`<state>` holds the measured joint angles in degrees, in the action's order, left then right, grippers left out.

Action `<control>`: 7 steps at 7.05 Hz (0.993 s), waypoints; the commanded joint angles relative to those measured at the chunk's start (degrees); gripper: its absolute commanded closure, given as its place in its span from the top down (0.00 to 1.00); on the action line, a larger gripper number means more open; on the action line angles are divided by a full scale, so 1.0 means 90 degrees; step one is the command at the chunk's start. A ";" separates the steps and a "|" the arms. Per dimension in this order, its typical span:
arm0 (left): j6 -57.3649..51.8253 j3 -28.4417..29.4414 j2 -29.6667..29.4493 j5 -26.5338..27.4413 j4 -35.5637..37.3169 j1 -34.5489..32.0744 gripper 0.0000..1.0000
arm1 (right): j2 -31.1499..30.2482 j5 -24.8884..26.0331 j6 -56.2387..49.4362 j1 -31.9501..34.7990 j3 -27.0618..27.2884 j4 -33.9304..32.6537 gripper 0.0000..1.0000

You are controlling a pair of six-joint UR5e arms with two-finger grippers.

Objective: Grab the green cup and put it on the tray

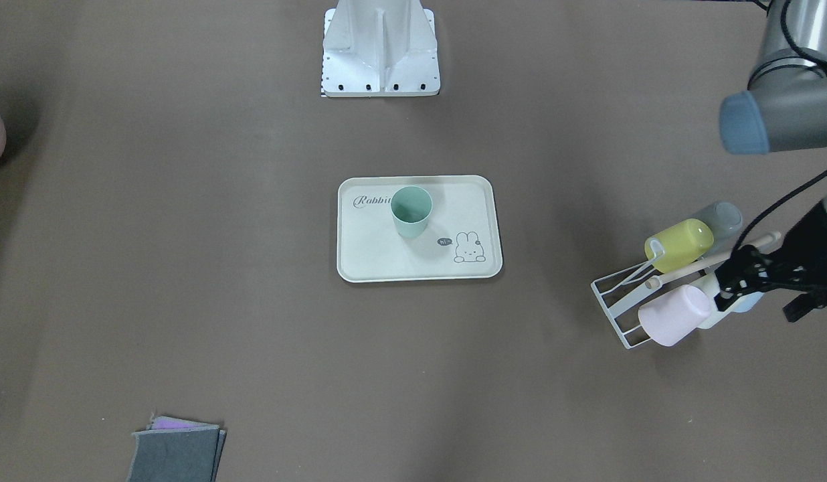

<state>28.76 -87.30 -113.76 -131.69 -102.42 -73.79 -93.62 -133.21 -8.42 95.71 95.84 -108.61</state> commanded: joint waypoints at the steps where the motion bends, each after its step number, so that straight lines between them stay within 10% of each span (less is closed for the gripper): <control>1: -0.0003 0.0013 0.0859 -0.0757 0.0304 -0.0723 0.98 | 0.0022 -0.0003 0.0046 0.0000 0.0006 -0.0003 1.00; 7: -0.2414 -0.0046 0.2551 -0.0778 0.1380 -0.2006 0.98 | 0.0012 -0.0003 0.0056 0.0000 0.0025 -0.0003 1.00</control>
<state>9.57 -88.16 -92.65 -138.67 -90.08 -91.22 -93.43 -133.24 -7.91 95.71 96.00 -108.61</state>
